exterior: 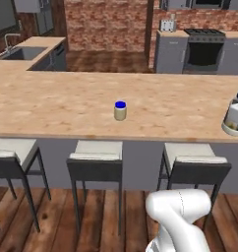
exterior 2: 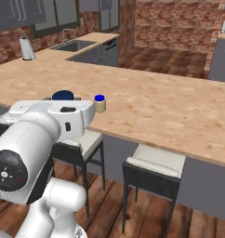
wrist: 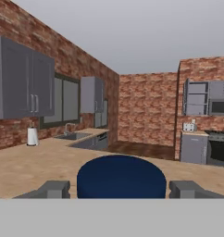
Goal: The dining table condiment station is running low on mayonnaise. Refill the condiment station by opening the cabinet and taking the mayonnaise from the cabinet and placing it on the dining table.
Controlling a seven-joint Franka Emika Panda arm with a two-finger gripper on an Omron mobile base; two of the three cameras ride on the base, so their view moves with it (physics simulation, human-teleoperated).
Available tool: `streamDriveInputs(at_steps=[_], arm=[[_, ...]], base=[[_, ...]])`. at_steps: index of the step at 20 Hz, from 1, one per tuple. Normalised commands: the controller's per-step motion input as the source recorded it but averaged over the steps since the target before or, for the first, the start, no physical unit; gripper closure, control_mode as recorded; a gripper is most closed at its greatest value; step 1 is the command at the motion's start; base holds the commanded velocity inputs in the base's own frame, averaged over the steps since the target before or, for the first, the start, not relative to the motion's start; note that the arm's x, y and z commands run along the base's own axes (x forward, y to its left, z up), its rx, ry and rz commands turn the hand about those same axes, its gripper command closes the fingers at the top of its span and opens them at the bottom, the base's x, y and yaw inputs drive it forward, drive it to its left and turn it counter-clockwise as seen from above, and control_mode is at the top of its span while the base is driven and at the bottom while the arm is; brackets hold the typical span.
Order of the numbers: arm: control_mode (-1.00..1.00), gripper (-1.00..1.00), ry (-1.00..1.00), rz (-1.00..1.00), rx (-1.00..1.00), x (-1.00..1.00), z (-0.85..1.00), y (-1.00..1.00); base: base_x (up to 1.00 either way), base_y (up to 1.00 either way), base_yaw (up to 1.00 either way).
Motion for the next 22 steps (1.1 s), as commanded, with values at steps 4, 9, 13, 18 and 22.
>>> streamDriveInputs(at_steps=[4, 9, 13, 18, 22], arm=[[1.0, 1.0, 0.0, 0.0, 0.0, 0.0, 0.0, 0.0], [1.0, 1.0, 0.0, 0.0, 0.0, 0.0, 0.0, 0.0], [1.0, 1.0, 0.0, 0.0, 0.0, 0.0, 0.0, 0.0], [1.0, 1.0, 0.0, 0.0, 0.0, 0.0, 0.0, 0.0], [-1.0, 1.0, 0.03, 0.0, 0.0, 0.24, -0.13, -0.13]], base=[[0.69, -0.05, -0.21], [0.56, -0.01, -0.13], [0.61, 0.0, -0.06], [0.27, -0.01, -0.02], [0.09, -0.02, 0.0]])
